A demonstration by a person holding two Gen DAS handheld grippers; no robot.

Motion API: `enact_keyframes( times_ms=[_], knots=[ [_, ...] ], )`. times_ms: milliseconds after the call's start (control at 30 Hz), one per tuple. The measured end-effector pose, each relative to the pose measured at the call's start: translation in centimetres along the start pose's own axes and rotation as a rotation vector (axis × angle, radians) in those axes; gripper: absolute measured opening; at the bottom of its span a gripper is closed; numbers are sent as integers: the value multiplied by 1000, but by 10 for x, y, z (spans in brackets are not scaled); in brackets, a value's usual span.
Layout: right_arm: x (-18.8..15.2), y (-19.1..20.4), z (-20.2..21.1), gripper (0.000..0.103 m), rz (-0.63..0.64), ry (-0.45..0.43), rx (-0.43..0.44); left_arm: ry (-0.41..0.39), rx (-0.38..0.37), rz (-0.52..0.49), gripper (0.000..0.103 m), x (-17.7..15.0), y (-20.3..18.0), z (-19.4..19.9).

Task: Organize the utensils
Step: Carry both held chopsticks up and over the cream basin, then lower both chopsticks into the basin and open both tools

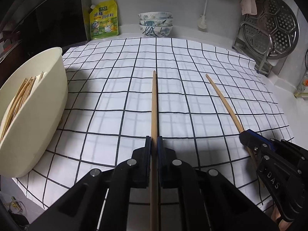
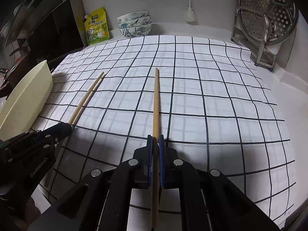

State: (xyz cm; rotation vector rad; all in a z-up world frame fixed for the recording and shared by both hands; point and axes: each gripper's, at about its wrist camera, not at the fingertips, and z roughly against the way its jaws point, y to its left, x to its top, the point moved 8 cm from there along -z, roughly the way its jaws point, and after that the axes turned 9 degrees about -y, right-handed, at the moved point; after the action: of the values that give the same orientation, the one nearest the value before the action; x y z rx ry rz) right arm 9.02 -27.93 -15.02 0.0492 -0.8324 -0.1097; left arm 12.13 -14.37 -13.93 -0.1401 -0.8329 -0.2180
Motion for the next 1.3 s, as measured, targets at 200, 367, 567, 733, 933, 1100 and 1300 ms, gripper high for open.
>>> enact_keyframes(
  times_ms=[200,367,567,733,933,1100,1300],
  knots=[
    [8,10,13,6,-14,-39,20,-49,-16,18,7,13,9,20],
    [18,23,24,6,-31,-75,45,-105,-21,36,7,29,26,42],
    [41,63,33,6,-13,-108,113,-180,9,46,7,54,68,74],
    [70,115,36,6,14,-140,203,-230,70,84,7,72,121,97],
    [97,198,25,6,73,-147,320,-249,190,107,7,73,195,110],
    [104,272,7,6,154,-113,403,-207,258,172,7,62,257,101],
    [99,327,-17,6,200,-30,446,-172,273,197,7,56,286,88]
  ],
)
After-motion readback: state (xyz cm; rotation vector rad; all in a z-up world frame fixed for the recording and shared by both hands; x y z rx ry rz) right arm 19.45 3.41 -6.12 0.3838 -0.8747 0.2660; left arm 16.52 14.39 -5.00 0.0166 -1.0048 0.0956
